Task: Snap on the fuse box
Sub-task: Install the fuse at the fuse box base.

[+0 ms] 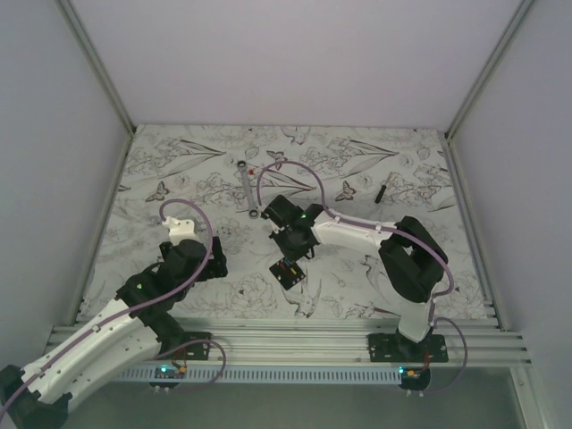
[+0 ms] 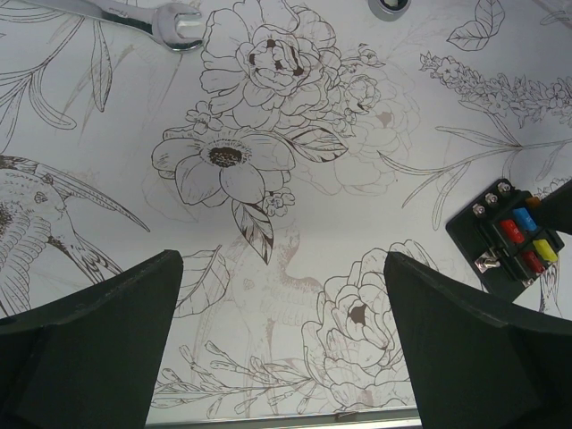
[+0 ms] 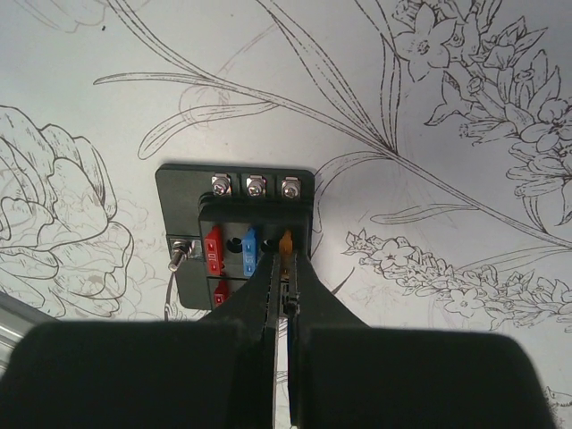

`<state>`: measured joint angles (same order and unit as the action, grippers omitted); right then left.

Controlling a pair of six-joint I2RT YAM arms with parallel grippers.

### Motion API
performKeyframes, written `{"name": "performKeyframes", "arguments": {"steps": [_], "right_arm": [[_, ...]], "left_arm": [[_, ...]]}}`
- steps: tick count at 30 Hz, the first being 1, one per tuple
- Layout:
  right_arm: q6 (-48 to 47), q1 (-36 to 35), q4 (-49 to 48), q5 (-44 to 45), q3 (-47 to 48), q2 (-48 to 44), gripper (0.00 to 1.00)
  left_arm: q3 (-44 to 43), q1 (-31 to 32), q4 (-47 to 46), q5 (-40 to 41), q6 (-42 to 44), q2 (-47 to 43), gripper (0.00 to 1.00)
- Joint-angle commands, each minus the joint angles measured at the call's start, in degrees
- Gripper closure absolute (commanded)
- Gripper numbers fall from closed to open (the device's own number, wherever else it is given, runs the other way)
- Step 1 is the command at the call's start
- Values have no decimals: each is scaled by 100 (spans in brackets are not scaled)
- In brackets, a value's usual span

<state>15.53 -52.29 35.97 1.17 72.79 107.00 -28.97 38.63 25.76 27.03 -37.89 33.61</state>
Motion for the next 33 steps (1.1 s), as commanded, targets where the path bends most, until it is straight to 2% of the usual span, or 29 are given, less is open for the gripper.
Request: {"name": "performKeyframes", "arguments": {"steps": [1, 10, 13, 16, 18, 20, 27, 33], "right_arm": [[8, 35, 399, 492, -198, 1001, 100], [150, 35, 541, 864, -196, 1726, 100], [145, -14, 454, 879, -235, 1426, 100], [121, -27, 219, 636, -231, 739, 99], [97, -27, 102, 515, -132, 360, 95], [51, -24, 51, 494, 11, 113, 82], [-86, -24, -95, 577, 479, -432, 66], [-194, 63, -398, 504, 211, -1162, 51]], "left_arm": [[59, -27, 130, 22, -30, -3, 1], [67, -33, 129, 8, -40, 1, 0], [65, -36, 131, -25, -35, -9, 0], [58, -34, 127, -30, -34, -12, 0], [41, -33, 131, -50, -45, -21, 0], [20, -37, 129, -97, -77, -12, 1], [-138, -31, 144, -456, -257, 36, 0], [-333, -39, 156, -455, -348, 262, 0]]}}
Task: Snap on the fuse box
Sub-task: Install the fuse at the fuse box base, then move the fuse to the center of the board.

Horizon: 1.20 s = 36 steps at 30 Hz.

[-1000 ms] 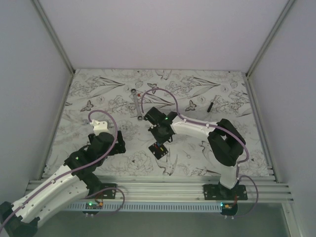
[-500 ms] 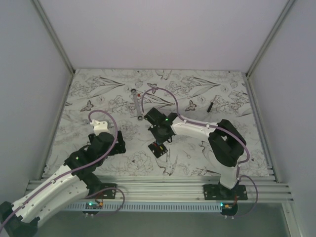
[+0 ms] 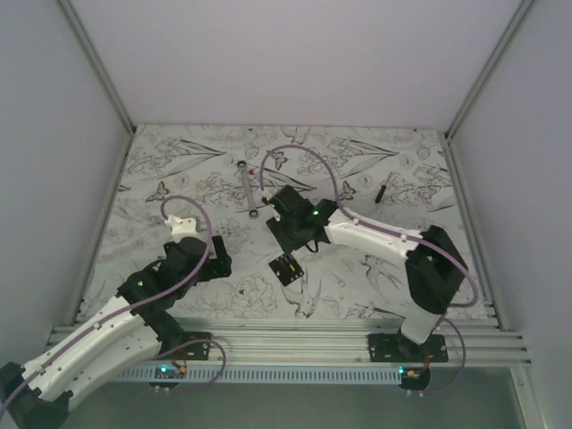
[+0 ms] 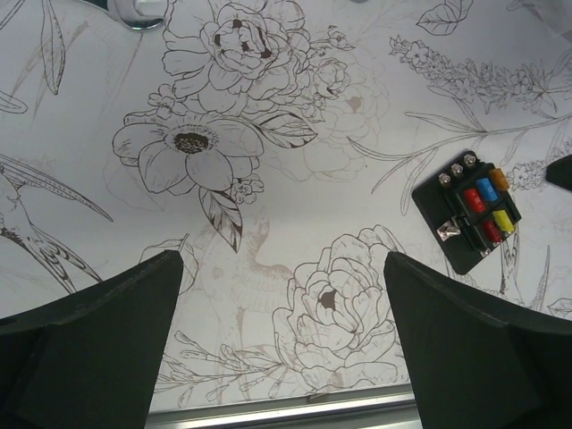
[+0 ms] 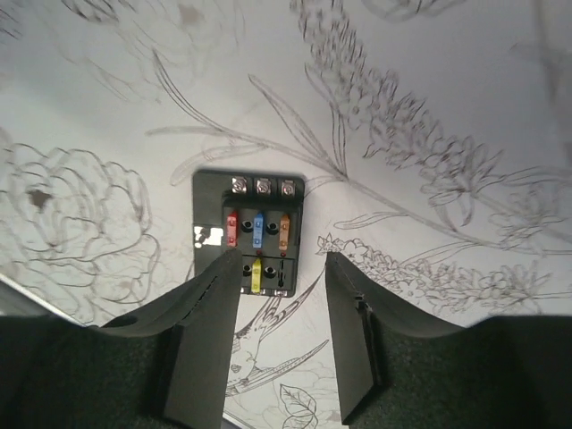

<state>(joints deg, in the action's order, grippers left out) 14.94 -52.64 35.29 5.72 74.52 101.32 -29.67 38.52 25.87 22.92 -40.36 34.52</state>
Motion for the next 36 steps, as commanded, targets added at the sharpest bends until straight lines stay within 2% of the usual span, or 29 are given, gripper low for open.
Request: {"name": "performKeyframes", "arguments": {"steps": [1, 7, 13, 17, 22, 29, 36], "right_arm": [[-129, 149, -403, 59, -67, -716, 50], [19, 790, -1266, 173, -1162, -1475, 39], [16, 1485, -2123, 101, -2231, -2201, 29], [-1, 1713, -2251, 293, -2642, -2420, 25], [145, 1846, -2914, 436, -3420, -2839, 14], [281, 2108, -3436, 341, -3839, -3024, 3], [308, 2162, -3533, 154, -3836, -2769, 0]], "left_arm": [[-324, -33, 131, -30, -109, 268, 0], [-1194, -30, 138, -25, 45, 1303, 1], [-2313, -50, 124, -44, 247, 2930, 5], [-3064, -125, 100, -85, 393, 4050, 7], [-4210, -374, 93, -290, 702, 5471, 17], [-5907, -969, 94, -372, 1045, 7308, 33], [-7471, -1404, 87, -632, 1372, 8904, 52]]}}
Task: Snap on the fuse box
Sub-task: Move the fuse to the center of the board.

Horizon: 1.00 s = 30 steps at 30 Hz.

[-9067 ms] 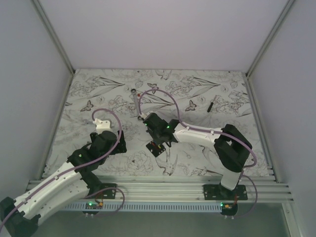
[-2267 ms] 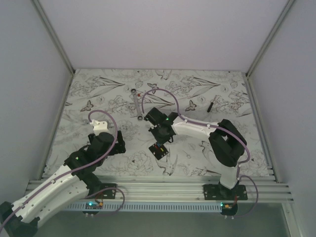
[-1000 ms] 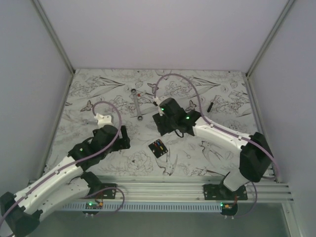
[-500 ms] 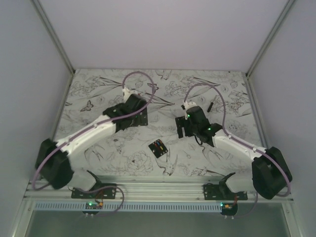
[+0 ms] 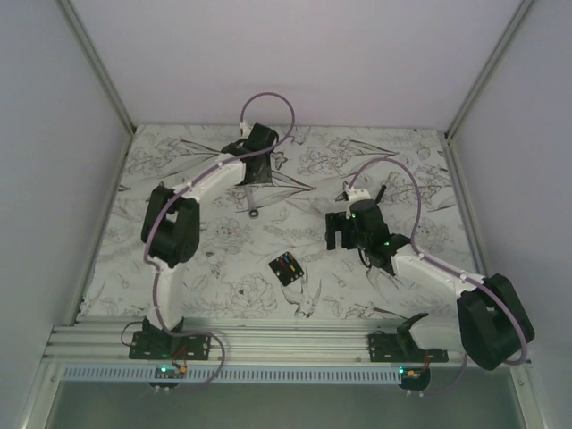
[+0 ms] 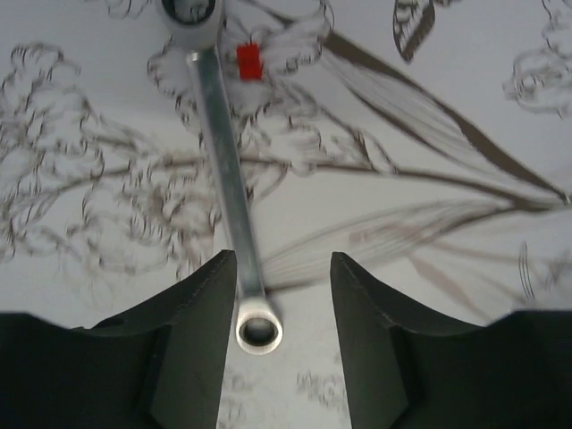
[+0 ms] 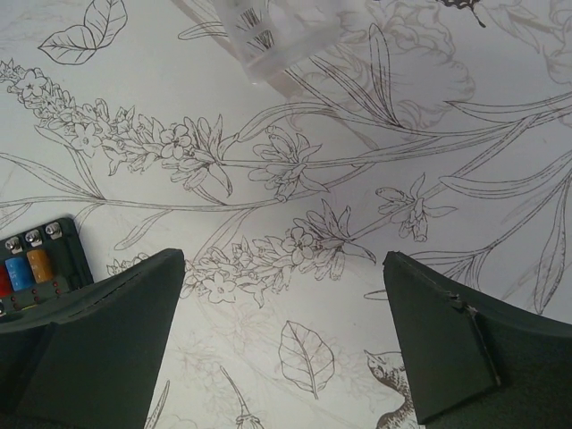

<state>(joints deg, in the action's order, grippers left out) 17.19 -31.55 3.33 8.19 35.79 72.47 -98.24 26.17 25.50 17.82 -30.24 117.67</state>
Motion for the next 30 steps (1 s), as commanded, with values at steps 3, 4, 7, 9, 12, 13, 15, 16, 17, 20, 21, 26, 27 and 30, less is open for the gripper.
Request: {"name": "performKeyframes", "arguments": {"steps": [3, 4, 7, 9, 12, 13, 15, 16, 17, 20, 21, 26, 27, 30], "right_arm": [[76, 53, -378, -147, 42, 198, 0], [69, 53, -392, -167, 42, 233, 0], [65, 53, -395, -231, 66, 292, 0], [58, 55, -395, -255, 68, 312, 0], [51, 58, -403, -265, 68, 325, 0], [53, 60, -404, -273, 68, 329, 0], [43, 59, -412, -281, 68, 342, 0], [43, 61, -412, -287, 75, 349, 0], [39, 66, -411, -305, 77, 367, 0], [45, 61, -412, -347, 94, 406, 0], [42, 61, -412, -359, 95, 416, 0], [40, 66, -404, -371, 104, 432, 0], [47, 63, -411, -370, 104, 427, 0], [49, 61, -412, -385, 108, 443, 0]], "left_arm": [[-1139, -357, 135, -201, 472, 1073, 59], [-1281, -430, 139, -214, 481, 1202, 62], [-1648, -612, 134, -253, 532, 1574, 65], [-1906, -729, 137, -337, 615, 1797, 66], [-2251, -837, 143, -492, 678, 2062, 68], [-2346, -863, 135, -537, 699, 2141, 70], [-2512, -881, 137, -608, 750, 2265, 71], [-2584, -881, 140, -639, 781, 2315, 71], [-2643, -883, 135, -682, 801, 2352, 72], [-2815, -880, 139, -735, 839, 2487, 72], [-2865, -881, 145, -736, 848, 2534, 72], [-2973, -877, 148, -731, 871, 2729, 72], [-2973, -885, 151, -724, 871, 2749, 72], [-2969, -882, 175, -757, 871, 2781, 72]]}}
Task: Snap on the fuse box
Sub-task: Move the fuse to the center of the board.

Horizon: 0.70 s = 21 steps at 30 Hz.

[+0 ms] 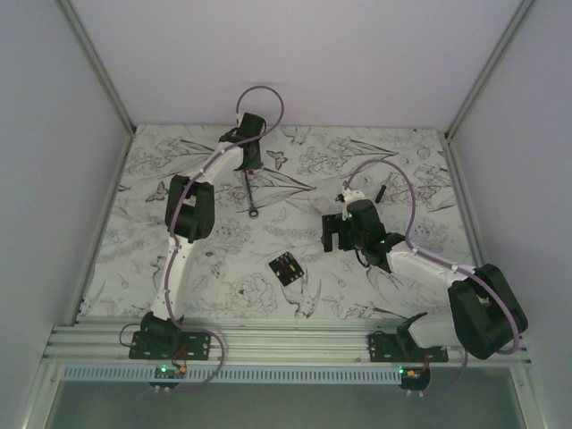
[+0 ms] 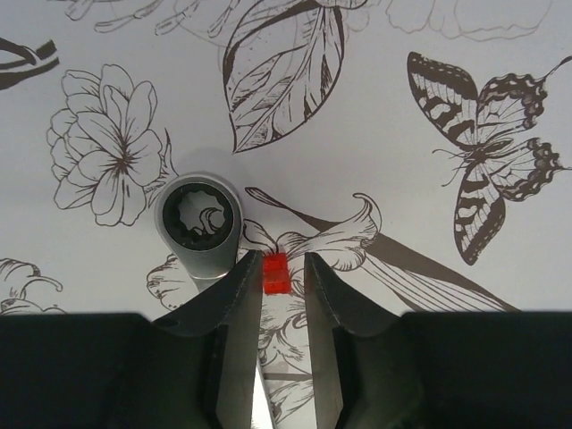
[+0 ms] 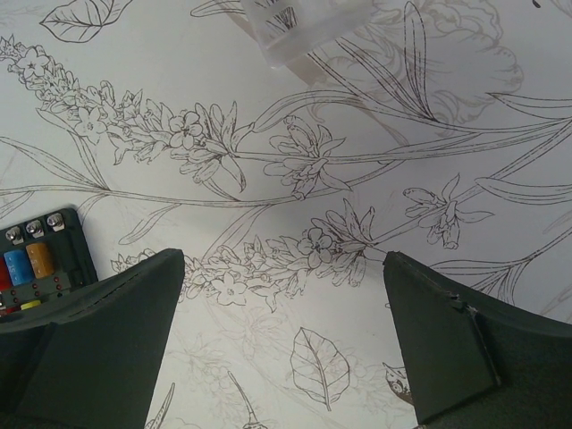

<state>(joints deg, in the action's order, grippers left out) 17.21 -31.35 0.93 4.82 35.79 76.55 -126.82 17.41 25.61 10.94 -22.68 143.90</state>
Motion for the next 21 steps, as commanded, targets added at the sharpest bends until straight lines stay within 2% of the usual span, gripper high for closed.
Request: {"name": "performKeyframes", "arguments": {"steps": [1, 10, 21], "right_arm": [[49, 42, -172, -59, 112, 39, 0], [48, 42, -154, -75, 122, 42, 0], [95, 44, -172, -67, 115, 72, 0]], "left_arm": [[-102, -14, 176, -97, 102, 157, 73], [81, 10, 314, -338, 32, 139, 79], [1261, 517, 301, 38, -113, -655, 81]]}}
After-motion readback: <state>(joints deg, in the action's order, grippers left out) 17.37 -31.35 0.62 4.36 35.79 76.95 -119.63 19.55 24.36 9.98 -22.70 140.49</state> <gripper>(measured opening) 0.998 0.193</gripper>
